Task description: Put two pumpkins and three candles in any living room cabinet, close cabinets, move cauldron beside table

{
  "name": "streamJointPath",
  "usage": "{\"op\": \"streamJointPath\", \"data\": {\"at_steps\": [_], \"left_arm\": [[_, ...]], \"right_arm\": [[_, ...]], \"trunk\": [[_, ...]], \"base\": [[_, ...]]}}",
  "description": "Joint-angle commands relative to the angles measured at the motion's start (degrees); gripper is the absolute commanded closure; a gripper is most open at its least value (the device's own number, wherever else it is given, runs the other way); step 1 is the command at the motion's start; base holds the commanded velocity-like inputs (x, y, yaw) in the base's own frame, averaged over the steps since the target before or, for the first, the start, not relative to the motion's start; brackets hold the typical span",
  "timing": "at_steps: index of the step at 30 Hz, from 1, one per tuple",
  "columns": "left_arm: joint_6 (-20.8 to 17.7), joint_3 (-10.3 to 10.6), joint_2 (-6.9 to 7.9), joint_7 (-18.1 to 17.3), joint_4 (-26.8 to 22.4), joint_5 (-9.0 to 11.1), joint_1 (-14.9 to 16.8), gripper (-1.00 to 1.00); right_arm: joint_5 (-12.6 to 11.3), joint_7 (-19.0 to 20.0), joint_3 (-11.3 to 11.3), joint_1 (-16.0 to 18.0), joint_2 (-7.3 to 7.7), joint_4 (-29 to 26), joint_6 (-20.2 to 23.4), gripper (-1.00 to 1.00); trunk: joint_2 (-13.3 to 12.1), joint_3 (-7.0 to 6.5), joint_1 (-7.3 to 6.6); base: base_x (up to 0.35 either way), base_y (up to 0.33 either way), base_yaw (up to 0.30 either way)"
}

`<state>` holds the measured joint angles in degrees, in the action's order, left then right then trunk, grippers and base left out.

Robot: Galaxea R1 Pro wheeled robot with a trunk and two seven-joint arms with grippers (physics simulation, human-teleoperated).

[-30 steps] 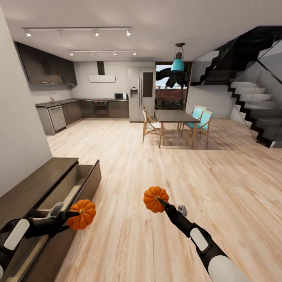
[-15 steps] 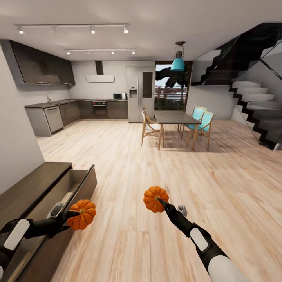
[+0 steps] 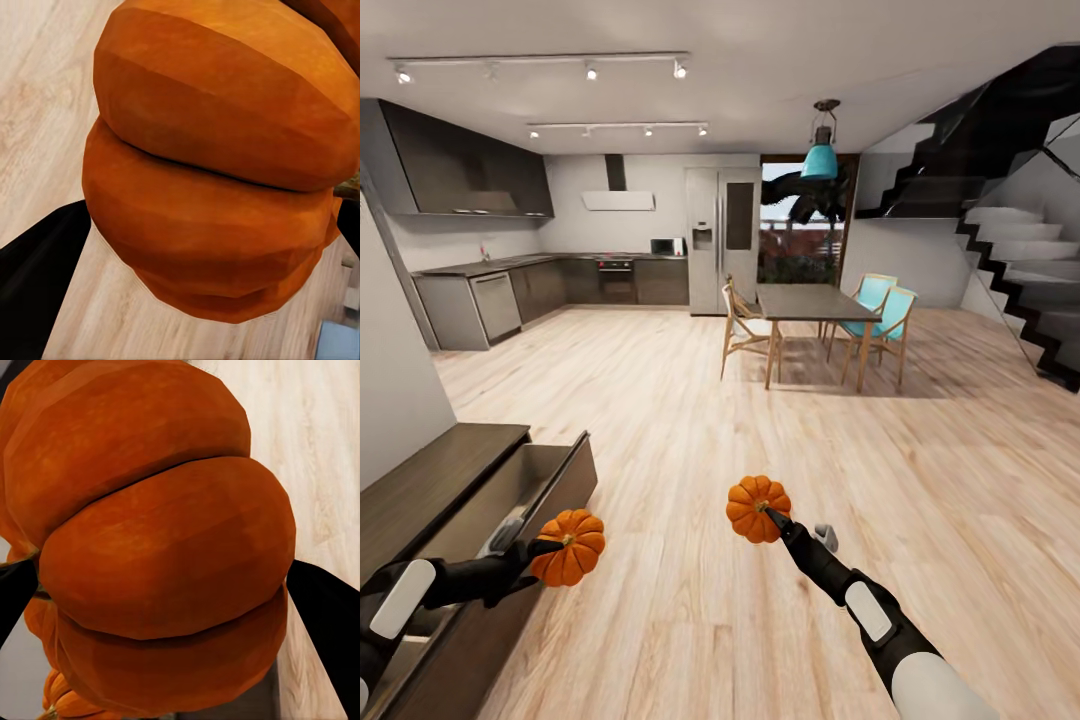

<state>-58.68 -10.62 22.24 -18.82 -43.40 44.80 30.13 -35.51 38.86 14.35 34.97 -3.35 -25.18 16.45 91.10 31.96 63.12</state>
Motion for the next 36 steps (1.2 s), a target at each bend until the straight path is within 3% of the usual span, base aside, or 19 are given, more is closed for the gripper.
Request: {"op": "streamJointPath", "data": {"at_steps": [1, 13, 36], "left_arm": [[-0.1, 0.0, 0.0, 0.1, 0.0, 0.7, 0.0, 1.0], [-0.1, 0.0, 0.0, 0.1, 0.0, 0.6, 0.0, 1.0], [0.0, 0.0, -0.09, 0.2, 0.0, 0.7, 0.0, 1.0]], "right_arm": [[-0.3, 0.0, 0.1, 0.0, 0.0, 0.0, 0.1, 1.0], [-0.4, 0.1, 0.1, 0.0, 0.01, 0.0, 0.1, 1.0], [-0.3, 0.1, 0.1, 0.0, 0.01, 0.0, -0.2, 1.0]], "trunk": [[0.0, -0.01, 0.0], [0.0, -0.01, 0.0], [0.0, -0.1, 0.0]], "base": [[0.303, -0.136, 0.157], [0.306, -0.08, 0.143], [0.315, -0.008, -0.026]]}}
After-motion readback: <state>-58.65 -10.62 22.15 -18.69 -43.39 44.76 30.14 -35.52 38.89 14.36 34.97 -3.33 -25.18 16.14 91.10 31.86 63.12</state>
